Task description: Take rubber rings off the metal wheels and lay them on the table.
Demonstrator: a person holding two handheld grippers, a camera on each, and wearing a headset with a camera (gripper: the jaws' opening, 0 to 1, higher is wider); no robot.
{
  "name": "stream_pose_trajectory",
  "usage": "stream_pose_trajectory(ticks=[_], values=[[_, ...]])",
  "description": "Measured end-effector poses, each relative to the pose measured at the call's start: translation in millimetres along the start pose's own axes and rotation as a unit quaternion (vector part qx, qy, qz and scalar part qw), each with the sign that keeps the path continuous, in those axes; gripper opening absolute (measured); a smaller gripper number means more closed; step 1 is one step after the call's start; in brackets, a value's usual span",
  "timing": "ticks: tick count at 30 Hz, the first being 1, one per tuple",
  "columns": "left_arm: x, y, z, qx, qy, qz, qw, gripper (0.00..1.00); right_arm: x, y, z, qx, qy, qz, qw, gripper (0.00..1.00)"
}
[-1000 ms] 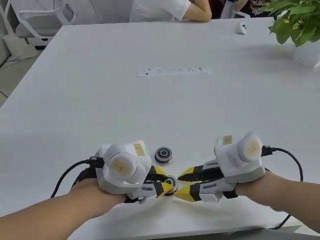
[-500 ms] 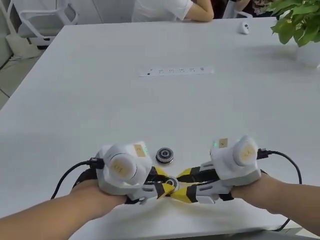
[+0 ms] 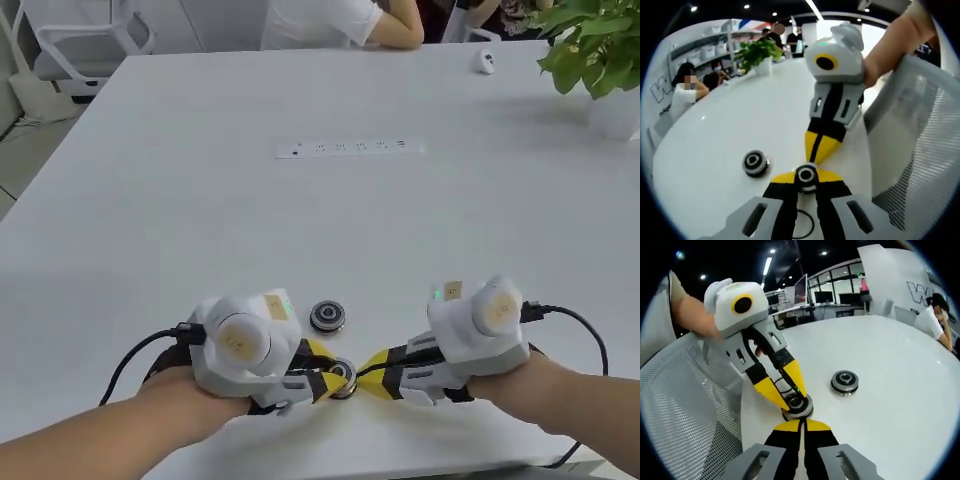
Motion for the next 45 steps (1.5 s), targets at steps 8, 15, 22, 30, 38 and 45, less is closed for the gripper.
stream_pose_trajectory(ticks=[8, 15, 22, 30, 38, 45], values=[[0.4, -0.2, -0.4, -0.002, 0.001, -0.001, 1.0000, 0.12, 4.7, 2.5, -2.2, -0.002, -0.029, 0.010, 0.9995, 0.03], [0.9, -0.6, -1.5, -0.003, 0.003, -0.001, 1.0000, 0.12, 2.8, 0.7, 2.5, -0.005, -0.013, 0.001, 0.9999, 0.10], [1.3, -0.3, -2.1, -0.005, 0.004, -0.003, 1.0000, 0.12, -0.1, -1.4, 5.5, 0.001, 0.006, 0.005, 1.0000, 0.10], [1.1, -0.1, -2.5, -0.006, 0.004, -0.002, 1.0000, 0.12, -0.6, -0.9, 6.1, 0.010, 0.016, 0.014, 0.9997, 0.01], [1.3, 0.1, -2.6, -0.006, 0.004, -0.003, 1.0000, 0.12, -1.2, -0.9, 3.5, 0.015, 0.006, 0.016, 0.9997, 0.00], [1.3, 0.1, -2.3, -0.007, 0.002, -0.004, 1.0000, 0.12, -0.4, 0.6, 0.0, 0.012, -0.035, 0.020, 0.9991, 0.00]])
Point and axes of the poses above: the centre of the closed fingertips' face, and the gripper's own axes: y roughly backward along the fingers, z roughly to its left, x roughly out of its underside, the point moved 10 cm from there along y, roughly backward along the fingers, and after that the axes turned 14 degrees about x, right-handed, at the moved point
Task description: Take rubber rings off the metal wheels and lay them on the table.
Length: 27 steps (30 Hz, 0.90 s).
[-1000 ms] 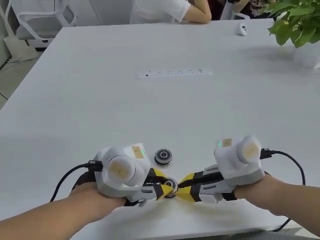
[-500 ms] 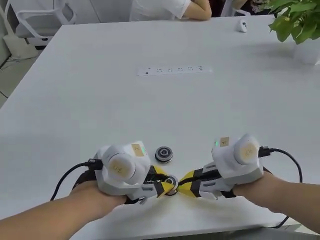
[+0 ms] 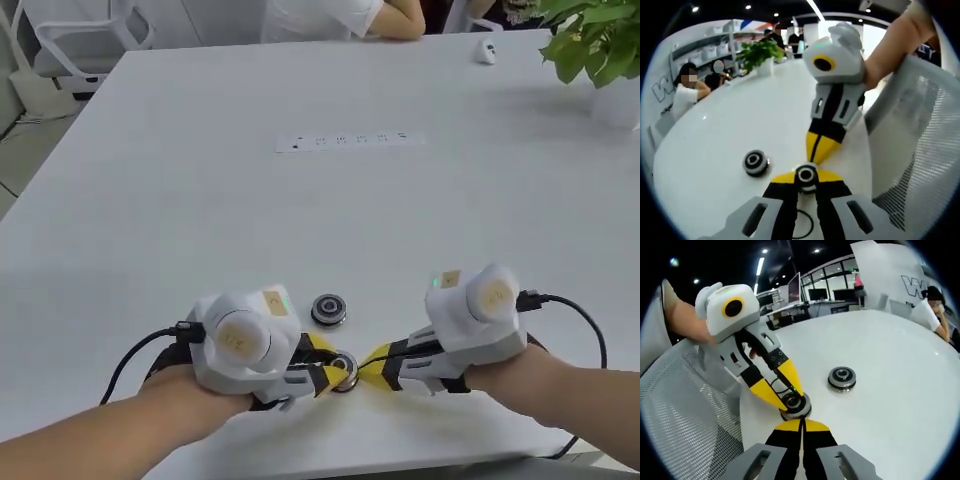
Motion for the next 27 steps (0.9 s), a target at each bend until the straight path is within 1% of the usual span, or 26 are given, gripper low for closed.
stream_pose_trajectory(ticks=[3, 7, 9, 10, 11, 14, 18, 22, 27], values=[[-0.2, 0.0, 0.5, 0.000, 0.000, 0.000, 1.0000, 0.12, -0.6, 2.4, -2.6, 0.002, -0.015, -0.006, 0.9999, 0.00], [-0.6, 0.1, 0.4, 0.002, 0.001, 0.000, 1.0000, 0.12, -0.1, 4.4, -3.1, 0.002, -0.023, -0.009, 0.9997, 0.00], [-0.5, 0.2, -0.5, 0.004, 0.000, 0.001, 1.0000, 0.12, -0.3, 5.7, -4.7, 0.006, -0.033, -0.013, 0.9994, 0.00], [-0.5, 0.1, -1.2, 0.006, 0.000, 0.001, 1.0000, 0.12, -0.5, 7.2, -8.1, 0.017, -0.045, -0.019, 0.9987, 0.00], [-0.6, 0.0, -1.4, 0.006, -0.001, 0.002, 1.0000, 0.12, -1.2, 8.0, -8.1, 0.009, -0.063, -0.023, 0.9977, 0.00], [-1.5, -0.7, -2.2, 0.004, -0.002, 0.005, 1.0000, 0.12, -1.0, 8.2, -7.1, 0.007, -0.052, -0.022, 0.9984, 0.00], [-1.5, -1.2, -1.8, 0.003, -0.001, 0.006, 1.0000, 0.11, -3.1, 9.5, -7.7, 0.002, -0.070, -0.031, 0.9971, 0.00], [-2.0, -1.8, -1.7, 0.002, 0.000, 0.007, 1.0000, 0.11, -3.7, 10.7, -6.2, -0.003, -0.079, -0.033, 0.9963, 0.00], [-4.0, -2.7, -2.6, -0.003, -0.002, 0.016, 0.9999, 0.11, -4.0, 11.6, -5.4, -0.010, -0.095, -0.032, 0.9949, 0.00]])
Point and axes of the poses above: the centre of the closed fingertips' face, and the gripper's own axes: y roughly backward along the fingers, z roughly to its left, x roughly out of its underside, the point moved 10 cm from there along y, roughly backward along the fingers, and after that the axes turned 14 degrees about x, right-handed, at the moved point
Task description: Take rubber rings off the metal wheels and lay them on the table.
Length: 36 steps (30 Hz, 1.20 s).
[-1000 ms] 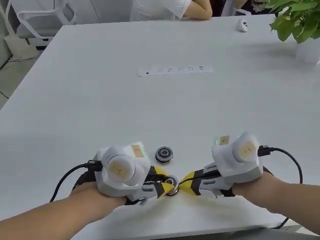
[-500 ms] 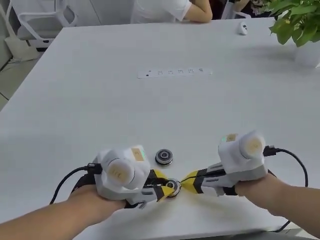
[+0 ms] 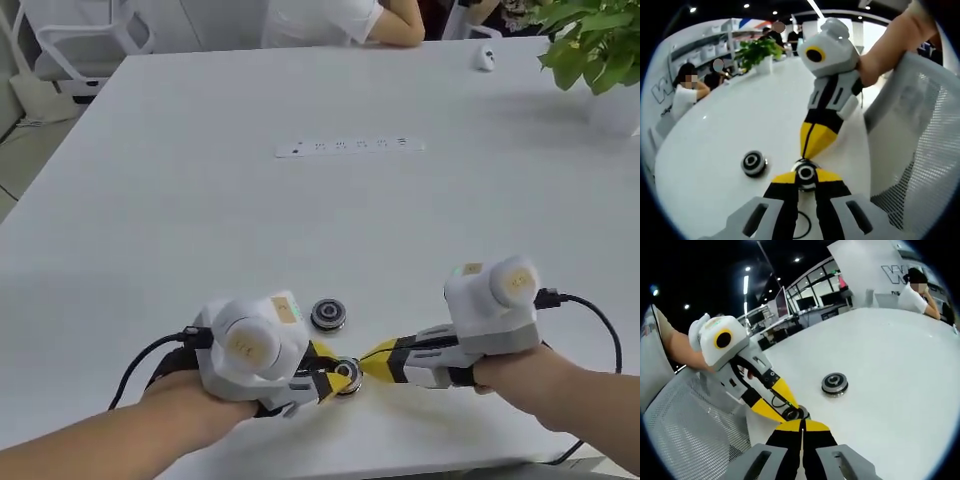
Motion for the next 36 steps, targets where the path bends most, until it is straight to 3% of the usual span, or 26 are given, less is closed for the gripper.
stream_pose_trajectory(ticks=[22, 36], values=[[0.0, 0.2, 0.4, 0.000, 0.000, 0.001, 1.0000, 0.11, -2.4, -2.6, 9.3, -0.028, 0.014, -0.007, 0.9995, 0.00], [0.9, 0.2, 0.5, 0.001, 0.003, -0.004, 1.0000, 0.11, -3.7, -0.6, 10.5, -0.040, -0.002, -0.015, 0.9991, 0.00]])
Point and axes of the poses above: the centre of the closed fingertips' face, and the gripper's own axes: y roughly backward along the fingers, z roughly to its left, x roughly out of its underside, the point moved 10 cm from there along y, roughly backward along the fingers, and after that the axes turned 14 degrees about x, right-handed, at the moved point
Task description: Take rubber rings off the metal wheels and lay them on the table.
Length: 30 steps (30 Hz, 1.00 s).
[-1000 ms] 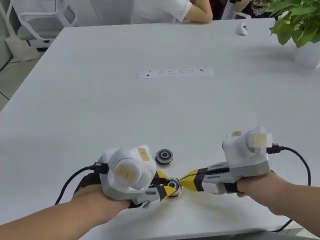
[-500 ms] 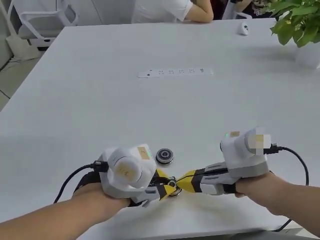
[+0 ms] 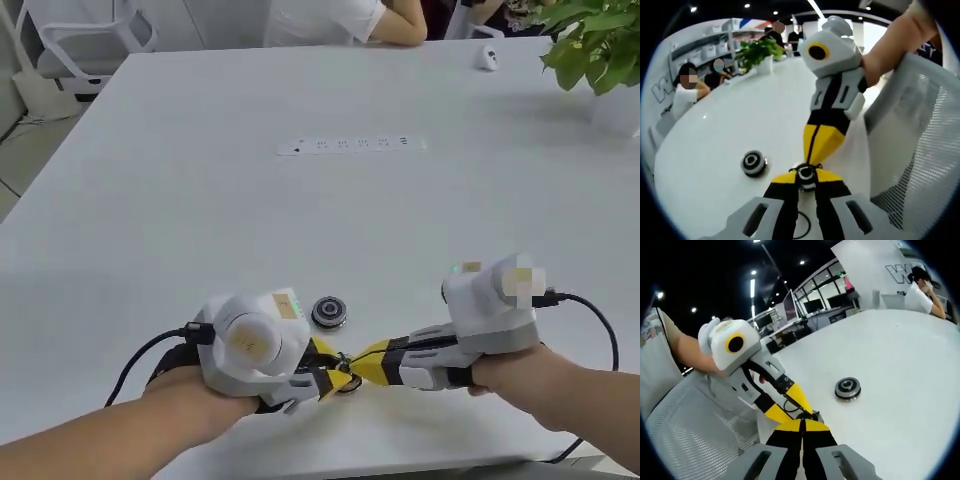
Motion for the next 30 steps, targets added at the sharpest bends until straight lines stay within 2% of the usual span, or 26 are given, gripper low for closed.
stream_pose_trajectory(ticks=[2, 4, 15, 18, 23, 30], values=[[0.4, 0.1, 0.2, 0.000, 0.002, -0.002, 1.0000, 0.11, -1.4, 0.4, 3.8, -0.018, -0.008, -0.005, 0.9998, 0.00], [0.6, 0.2, 0.2, 0.001, 0.002, -0.003, 1.0000, 0.11, -1.0, -0.1, 9.6, -0.023, 0.004, 0.001, 0.9997, 0.00], [0.6, 0.0, 0.1, 0.002, 0.000, -0.004, 1.0000, 0.12, 2.3, 2.1, -4.3, 0.003, -0.004, -0.001, 1.0000, 0.00], [1.8, 0.4, 1.5, 0.008, -0.002, -0.009, 0.9999, 0.12, 2.9, 2.8, -4.5, 0.004, -0.002, 0.000, 1.0000, 0.00], [-0.6, 1.4, 2.5, 0.012, -0.011, -0.007, 0.9998, 0.15, 1.6, 3.0, -4.4, 0.003, -0.002, -0.001, 1.0000, 0.00], [-5.2, 13.7, 0.4, 0.025, -0.009, -0.027, 0.9993, 0.19, 0.8, 3.7, -4.9, 0.003, -0.002, -0.003, 1.0000, 0.00]])
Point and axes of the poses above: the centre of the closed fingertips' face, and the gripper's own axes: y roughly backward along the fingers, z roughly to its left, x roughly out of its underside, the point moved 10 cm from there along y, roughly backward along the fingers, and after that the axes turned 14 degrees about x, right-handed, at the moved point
